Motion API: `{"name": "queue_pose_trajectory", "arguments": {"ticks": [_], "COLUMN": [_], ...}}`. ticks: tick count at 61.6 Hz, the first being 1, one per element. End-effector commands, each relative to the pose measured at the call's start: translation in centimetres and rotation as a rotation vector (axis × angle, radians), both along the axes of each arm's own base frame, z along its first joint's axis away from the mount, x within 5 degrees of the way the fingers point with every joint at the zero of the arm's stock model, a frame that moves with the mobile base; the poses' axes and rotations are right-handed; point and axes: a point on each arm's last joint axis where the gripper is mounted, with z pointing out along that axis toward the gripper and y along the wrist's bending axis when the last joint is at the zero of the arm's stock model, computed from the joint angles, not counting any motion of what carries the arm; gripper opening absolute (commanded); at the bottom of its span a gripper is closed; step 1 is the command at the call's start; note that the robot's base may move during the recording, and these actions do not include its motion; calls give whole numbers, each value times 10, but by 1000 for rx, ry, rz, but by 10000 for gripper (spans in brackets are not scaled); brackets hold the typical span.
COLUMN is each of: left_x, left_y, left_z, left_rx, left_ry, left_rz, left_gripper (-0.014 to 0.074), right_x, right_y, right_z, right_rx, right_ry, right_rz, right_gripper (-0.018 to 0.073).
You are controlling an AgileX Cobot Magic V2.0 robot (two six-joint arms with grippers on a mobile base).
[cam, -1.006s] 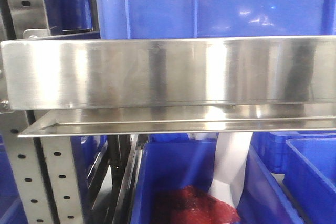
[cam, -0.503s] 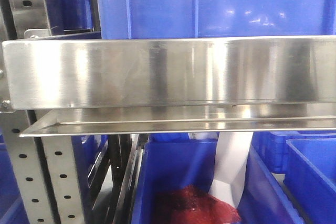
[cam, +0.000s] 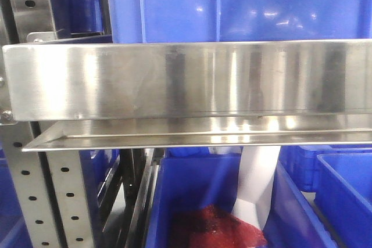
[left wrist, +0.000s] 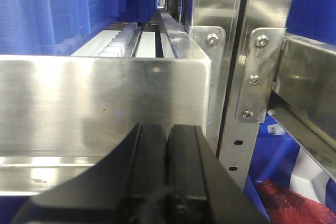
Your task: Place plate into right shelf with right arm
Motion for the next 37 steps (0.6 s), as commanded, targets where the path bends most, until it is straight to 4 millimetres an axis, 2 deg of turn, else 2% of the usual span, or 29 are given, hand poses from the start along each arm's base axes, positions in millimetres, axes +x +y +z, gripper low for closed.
{"name": "queue_pose_trajectory", "arguments": {"ticks": [1, 5, 15, 20, 23, 27, 33, 37], "left_x": [0, 0, 0, 0, 0, 0, 0, 0], "left_y": [0, 0, 0, 0, 0, 0, 0, 0], "left_z": [5, 5, 5, 5, 5, 5, 5, 5], "left_rx": [-17, -17, -17, -17, -17, -17, -17, -17], "left_ry": [-83, -83, -83, -83, -83, -83, -83, -83], "left_rz": [-4, -4, -4, -4, -4, -4, -4, -4], "left_gripper": [-47, -47, -47, -47, -47, -47, -47, -47], "right_x": [17, 34, 58, 65, 67, 69, 70, 70], "right_y": [0, 8, 17, 19, 18, 16, 15, 15], "right_z": [16, 7, -13, -22, -25, -28, -30, -30], "right_rx": [19, -31, -136, -111, -82, -38, -6, -36], "right_ry": [-128, -114, -65, -7, 23, 65, 101, 97], "right_rz": [-131, -163, -209, -214, -216, -218, -229, -240], "right_gripper": [57, 57, 60, 107, 165, 292, 538, 652]}}
